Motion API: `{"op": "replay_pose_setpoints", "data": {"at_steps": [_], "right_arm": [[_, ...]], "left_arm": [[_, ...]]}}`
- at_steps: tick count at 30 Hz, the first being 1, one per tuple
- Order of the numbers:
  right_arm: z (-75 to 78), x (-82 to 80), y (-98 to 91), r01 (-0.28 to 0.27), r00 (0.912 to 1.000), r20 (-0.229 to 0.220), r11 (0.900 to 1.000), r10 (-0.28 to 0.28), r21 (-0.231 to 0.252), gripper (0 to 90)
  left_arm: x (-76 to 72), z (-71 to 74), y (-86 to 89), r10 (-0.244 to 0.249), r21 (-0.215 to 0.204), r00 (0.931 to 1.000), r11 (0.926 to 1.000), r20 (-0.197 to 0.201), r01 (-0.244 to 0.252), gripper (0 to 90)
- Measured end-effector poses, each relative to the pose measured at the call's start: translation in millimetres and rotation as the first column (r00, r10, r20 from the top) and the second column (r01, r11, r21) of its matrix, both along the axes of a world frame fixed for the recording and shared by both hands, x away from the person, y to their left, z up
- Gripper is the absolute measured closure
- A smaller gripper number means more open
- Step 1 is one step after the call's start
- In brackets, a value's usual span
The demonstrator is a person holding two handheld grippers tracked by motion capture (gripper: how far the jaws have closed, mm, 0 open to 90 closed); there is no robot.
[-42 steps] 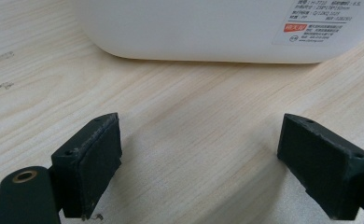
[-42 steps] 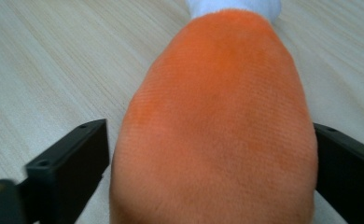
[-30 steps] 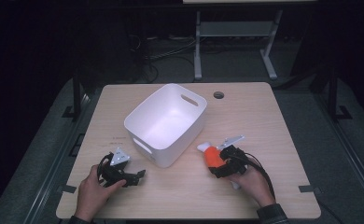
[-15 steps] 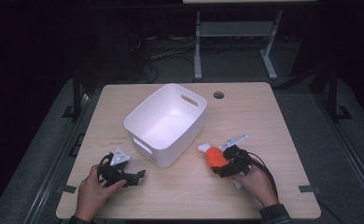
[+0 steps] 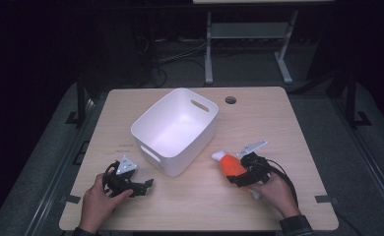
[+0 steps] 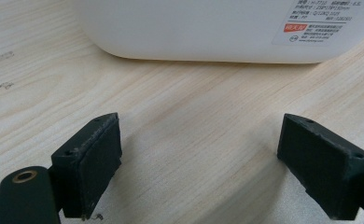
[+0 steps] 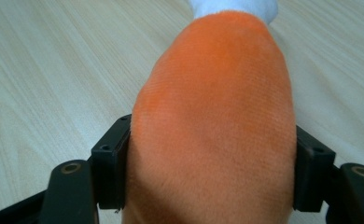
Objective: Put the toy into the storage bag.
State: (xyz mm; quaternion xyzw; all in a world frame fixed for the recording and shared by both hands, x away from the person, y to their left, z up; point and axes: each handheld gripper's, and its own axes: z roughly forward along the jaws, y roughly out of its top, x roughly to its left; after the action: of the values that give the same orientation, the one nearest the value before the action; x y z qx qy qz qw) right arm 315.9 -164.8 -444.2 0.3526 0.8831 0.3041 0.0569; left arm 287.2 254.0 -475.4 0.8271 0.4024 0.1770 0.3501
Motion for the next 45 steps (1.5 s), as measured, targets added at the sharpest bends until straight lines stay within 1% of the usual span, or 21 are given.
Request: {"op": "replay_pose_setpoints", "data": {"at_steps": [7, 15, 21, 24, 26, 29, 32, 35, 39, 40, 45], "right_arm": [[1.5, -0.1, -4.0, -0.009, 1.0000, -0.002, 0.9999, 0.009, 0.006, 29.7], [7.0, -0.6, -9.7, -0.044, 0.9990, 0.005, 0.9988, 0.044, 0.022, 29.8], [10.1, 0.1, -13.6, -0.070, 0.9976, -0.002, 0.9973, 0.070, 0.024, 29.8], [12.7, 0.6, -14.5, -0.079, 0.9969, -0.006, 0.9963, 0.079, 0.035, 29.8], [14.5, 0.5, -14.6, -0.089, 0.9960, -0.002, 0.9952, 0.090, 0.039, 29.8], [17.3, 0.5, -14.8, -0.110, 0.9940, 0.000, 0.9920, 0.110, 0.062, 29.8], [21.3, 0.8, -14.7, -0.124, 0.9923, 0.006, 0.9902, 0.124, 0.064, 29.7], [26.2, 2.9, -16.0, -0.141, 0.9901, 0.011, 0.9870, 0.140, 0.078, 29.8], [33.3, 6.0, -16.7, -0.156, 0.9877, 0.015, 0.9847, 0.155, 0.077, 29.7], [36.3, 6.5, -17.1, -0.164, 0.9864, 0.022, 0.9833, 0.163, 0.078, 29.7], [44.3, 9.8, -19.8, -0.183, 0.9830, 0.030, 0.9785, 0.181, 0.095, 29.7]], "left_arm": [[0.0, 0.0, 0.0, 0.000, 0.000, 1.0000, 1.0000, 0.000, 0.000, 12.7], [0.0, 0.0, 0.0, 0.000, -0.001, 1.0000, 1.0000, 0.000, 0.000, 12.7], [0.0, 0.0, 0.0, 0.000, 0.000, 1.0000, 1.0000, 0.000, 0.000, 12.7], [0.0, 0.0, -0.1, 0.000, 0.000, 1.0000, 1.0000, 0.000, 0.000, 12.7], [-0.1, 0.0, -0.1, 0.000, 0.000, 1.0000, 1.0000, 0.000, 0.000, 12.7], [0.0, 0.0, -0.1, 0.000, 0.000, 1.0000, 1.0000, 0.000, 0.000, 12.7], [0.0, 0.2, 0.2, -0.002, 0.003, 1.0000, 1.0000, -0.001, 0.002, 12.7], [0.0, 0.1, 0.2, -0.002, 0.003, 1.0000, 1.0000, -0.001, 0.002, 12.7], [0.0, 0.1, 0.1, -0.002, 0.003, 1.0000, 1.0000, -0.001, 0.002, 12.7], [0.0, 0.1, 0.1, -0.002, 0.002, 1.0000, 1.0000, 0.000, 0.002, 12.7], [-0.1, 0.0, -0.1, 0.001, -0.001, 1.0000, 1.0000, 0.000, -0.001, 12.7]]}}
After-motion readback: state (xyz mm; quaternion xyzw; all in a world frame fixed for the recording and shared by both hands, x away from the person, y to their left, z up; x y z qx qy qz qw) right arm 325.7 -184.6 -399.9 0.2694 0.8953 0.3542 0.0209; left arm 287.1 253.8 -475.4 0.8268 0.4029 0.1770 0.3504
